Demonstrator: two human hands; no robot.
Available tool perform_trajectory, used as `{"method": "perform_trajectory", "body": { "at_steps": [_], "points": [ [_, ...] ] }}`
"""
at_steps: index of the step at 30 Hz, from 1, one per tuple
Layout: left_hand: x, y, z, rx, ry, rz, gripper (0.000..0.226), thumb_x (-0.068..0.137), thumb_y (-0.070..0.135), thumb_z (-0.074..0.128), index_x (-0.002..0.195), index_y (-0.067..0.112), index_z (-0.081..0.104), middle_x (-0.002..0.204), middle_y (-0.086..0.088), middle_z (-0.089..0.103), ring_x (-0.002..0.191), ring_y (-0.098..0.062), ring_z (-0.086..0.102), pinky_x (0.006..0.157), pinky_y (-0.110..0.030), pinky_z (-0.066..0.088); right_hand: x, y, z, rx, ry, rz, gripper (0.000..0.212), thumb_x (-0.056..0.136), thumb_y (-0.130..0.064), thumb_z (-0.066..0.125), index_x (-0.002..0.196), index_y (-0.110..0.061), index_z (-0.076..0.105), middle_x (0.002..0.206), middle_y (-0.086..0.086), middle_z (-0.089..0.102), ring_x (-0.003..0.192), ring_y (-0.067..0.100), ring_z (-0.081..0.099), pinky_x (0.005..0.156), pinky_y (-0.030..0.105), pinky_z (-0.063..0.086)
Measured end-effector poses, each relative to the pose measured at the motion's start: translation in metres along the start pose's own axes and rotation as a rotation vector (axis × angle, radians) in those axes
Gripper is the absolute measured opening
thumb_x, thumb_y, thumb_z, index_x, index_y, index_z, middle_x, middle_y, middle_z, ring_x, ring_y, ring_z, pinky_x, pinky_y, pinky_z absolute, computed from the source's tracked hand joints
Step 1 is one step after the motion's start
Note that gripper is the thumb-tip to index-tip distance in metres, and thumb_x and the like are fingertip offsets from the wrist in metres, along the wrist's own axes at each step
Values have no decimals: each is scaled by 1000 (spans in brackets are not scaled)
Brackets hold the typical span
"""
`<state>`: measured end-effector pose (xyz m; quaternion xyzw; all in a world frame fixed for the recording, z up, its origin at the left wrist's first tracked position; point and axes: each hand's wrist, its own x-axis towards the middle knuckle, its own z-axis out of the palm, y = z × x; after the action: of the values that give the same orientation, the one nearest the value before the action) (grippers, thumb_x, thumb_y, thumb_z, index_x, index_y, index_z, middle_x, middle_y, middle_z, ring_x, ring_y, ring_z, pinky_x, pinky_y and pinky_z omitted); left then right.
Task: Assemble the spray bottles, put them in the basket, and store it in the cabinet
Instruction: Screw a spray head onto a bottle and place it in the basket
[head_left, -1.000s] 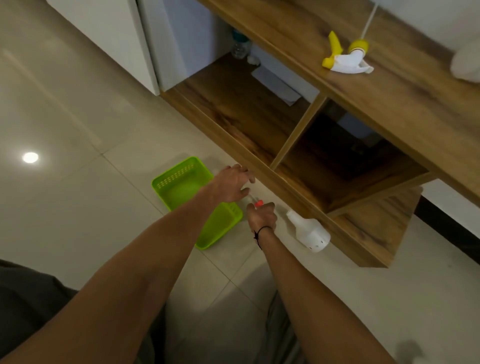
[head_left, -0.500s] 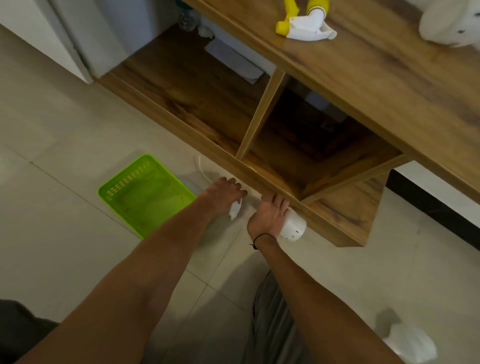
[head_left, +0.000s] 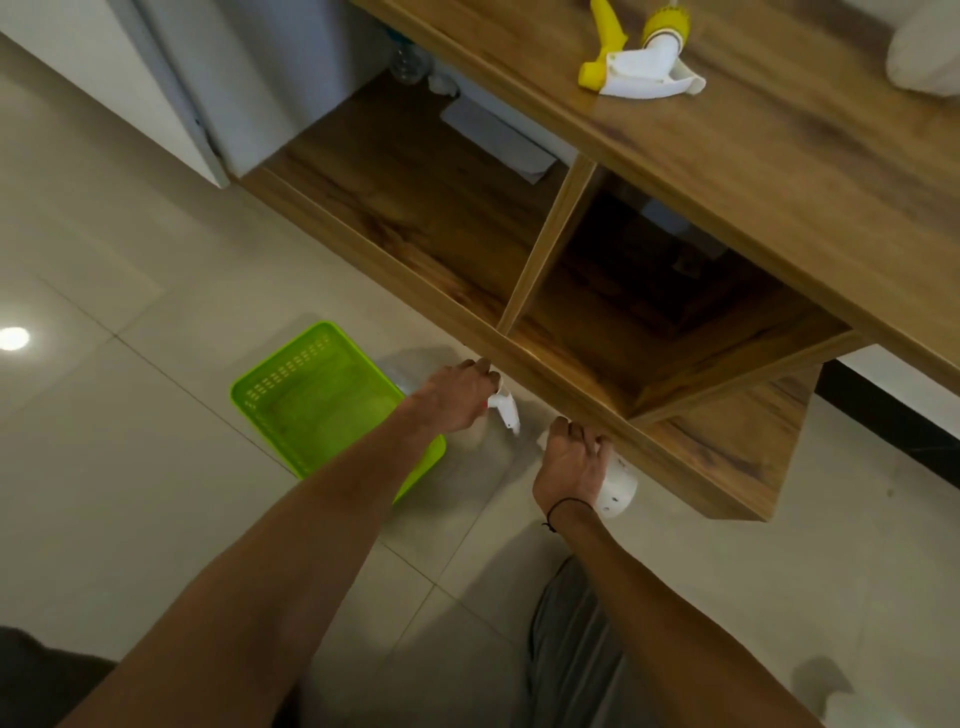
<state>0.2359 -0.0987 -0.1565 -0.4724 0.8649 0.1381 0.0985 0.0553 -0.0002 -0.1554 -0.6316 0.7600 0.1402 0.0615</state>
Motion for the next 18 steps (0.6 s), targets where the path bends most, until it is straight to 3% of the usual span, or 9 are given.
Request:
{"method": "perform_trajectory", "body": {
  "at_steps": [5,8,10,12,13,16,18],
  "points": [
    [-15,-12,-26,-222,180,-94,49,105,39,57,147,19,46,130,-11,70,114,-40,70,88,-48,54,-7,-6,-1,219,82,-74,52,88,-13,75,138,-15,60,135,9,65,130,30,59,121,42,34],
    [-31,-27,-40,-605,341,-128,43,102,28,66,138,9,54,115,-12,76,102,-38,74,84,-44,57,-12,-17,-7,346,102,-106,55,84,-1,73,136,-16,62,134,9,64,127,30,61,119,40,36],
    [-41,-38,-48,-842,427,-169,35,102,19,68,131,5,57,103,-5,76,84,-26,75,77,-36,57,-15,-27,-13,419,96,-140,57,81,4,70,133,-17,62,130,8,63,122,30,62,115,39,39],
    [-51,-44,-55,-1106,466,-227,17,103,16,66,119,16,59,97,13,74,78,-17,74,72,-32,59,-18,-38,-19,491,98,-171,55,80,7,68,129,-17,63,128,7,62,116,30,64,112,39,41],
    [-56,-46,-60,-1242,474,-264,13,104,17,65,113,23,57,97,15,73,82,-20,76,73,-36,60,-19,-44,-22,519,103,-187,54,80,7,68,128,-16,64,127,7,62,115,31,64,110,39,41],
    [-67,-56,-72,-1566,487,-355,18,108,21,60,122,15,50,111,-8,75,97,-32,78,80,-44,65,-20,-60,-31,581,116,-220,53,80,8,66,128,-16,64,127,6,61,114,31,64,109,40,42],
    [-74,-62,-77,-1712,497,-352,24,109,24,58,126,10,50,111,-13,75,93,-28,79,78,-40,66,-21,-68,-37,625,119,-228,52,83,10,64,128,-16,65,128,7,60,115,32,63,110,41,42]
  ]
}}
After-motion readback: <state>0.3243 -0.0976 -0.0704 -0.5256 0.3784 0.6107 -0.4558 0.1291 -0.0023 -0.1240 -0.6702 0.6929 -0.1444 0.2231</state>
